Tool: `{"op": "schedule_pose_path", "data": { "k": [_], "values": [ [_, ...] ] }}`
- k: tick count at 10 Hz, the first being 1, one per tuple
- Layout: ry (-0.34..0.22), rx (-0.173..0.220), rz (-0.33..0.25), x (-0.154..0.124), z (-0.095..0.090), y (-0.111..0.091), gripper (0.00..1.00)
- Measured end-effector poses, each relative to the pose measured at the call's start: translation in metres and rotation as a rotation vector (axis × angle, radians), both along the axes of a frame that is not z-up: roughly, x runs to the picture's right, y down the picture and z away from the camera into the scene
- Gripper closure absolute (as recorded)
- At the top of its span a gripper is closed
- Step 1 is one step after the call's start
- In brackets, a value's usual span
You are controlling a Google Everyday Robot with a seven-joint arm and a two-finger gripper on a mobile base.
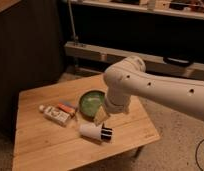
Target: Move the arm in a circular motion
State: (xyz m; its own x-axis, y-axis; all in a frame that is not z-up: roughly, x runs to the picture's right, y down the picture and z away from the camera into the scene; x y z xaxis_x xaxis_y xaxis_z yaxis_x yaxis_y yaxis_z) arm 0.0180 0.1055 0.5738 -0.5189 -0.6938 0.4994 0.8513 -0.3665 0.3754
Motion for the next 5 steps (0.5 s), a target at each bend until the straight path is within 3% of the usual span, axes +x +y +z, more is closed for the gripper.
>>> {"op": "schedule_pose_path", "data": {
  "k": [2,5],
  "values": [
    [-0.080,-0.005,-0.113,-0.052,-0.025,0.001,0.20],
    [-0.189,-0.031,-0.214,-0.125,-0.022,0.004,0.20]
  ]
}}
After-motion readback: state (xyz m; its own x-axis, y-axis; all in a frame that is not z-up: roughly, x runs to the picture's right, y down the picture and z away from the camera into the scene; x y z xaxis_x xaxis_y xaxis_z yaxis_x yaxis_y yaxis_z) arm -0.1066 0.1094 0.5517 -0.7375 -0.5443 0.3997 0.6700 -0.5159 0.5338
